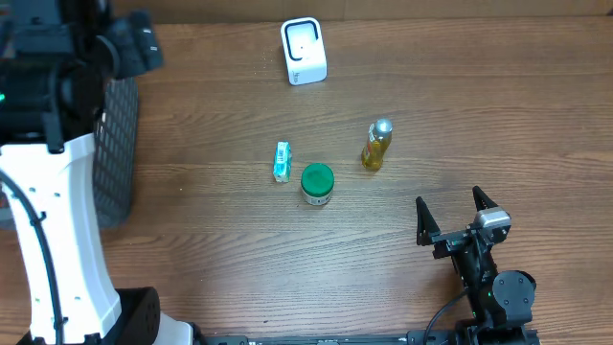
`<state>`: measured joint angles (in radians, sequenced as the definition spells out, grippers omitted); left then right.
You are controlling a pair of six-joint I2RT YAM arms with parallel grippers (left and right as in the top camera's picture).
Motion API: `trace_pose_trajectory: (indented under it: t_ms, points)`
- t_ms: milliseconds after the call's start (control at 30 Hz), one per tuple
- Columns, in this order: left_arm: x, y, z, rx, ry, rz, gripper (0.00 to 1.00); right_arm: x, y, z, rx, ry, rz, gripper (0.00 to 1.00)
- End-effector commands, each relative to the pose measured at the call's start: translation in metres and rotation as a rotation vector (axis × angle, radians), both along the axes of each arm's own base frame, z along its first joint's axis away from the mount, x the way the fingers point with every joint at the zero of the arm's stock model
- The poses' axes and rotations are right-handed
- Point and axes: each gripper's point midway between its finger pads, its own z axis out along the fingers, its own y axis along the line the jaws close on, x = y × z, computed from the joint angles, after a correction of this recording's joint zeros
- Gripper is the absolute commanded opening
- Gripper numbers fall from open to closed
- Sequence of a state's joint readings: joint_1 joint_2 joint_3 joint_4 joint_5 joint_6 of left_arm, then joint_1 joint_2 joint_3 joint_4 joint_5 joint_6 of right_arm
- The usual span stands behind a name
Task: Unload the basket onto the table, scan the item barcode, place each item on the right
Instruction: 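Open the left gripper and swing it back over the basket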
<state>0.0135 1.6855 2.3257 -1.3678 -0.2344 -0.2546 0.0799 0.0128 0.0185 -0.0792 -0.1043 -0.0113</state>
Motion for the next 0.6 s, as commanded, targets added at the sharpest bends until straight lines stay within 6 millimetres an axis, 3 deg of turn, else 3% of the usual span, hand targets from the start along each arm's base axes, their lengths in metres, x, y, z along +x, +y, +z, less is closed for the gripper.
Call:
trace_pose_trajectory:
  t_ms: [0,300,567]
  points:
    - [-0.007,0.037,0.013,0.085,-0.027,0.130,1.00,0.000,-0.001,-0.002,-0.004,-0.005,-0.003,1.00]
    - [-0.019,0.094,0.008,0.203,0.037,0.263,1.00,0.000,-0.001,-0.002,-0.004,-0.005,-0.003,1.00]
    - [-0.010,0.145,-0.031,0.208,0.162,0.351,1.00,0.000,-0.001,-0.002,-0.005,-0.005,-0.003,1.00]
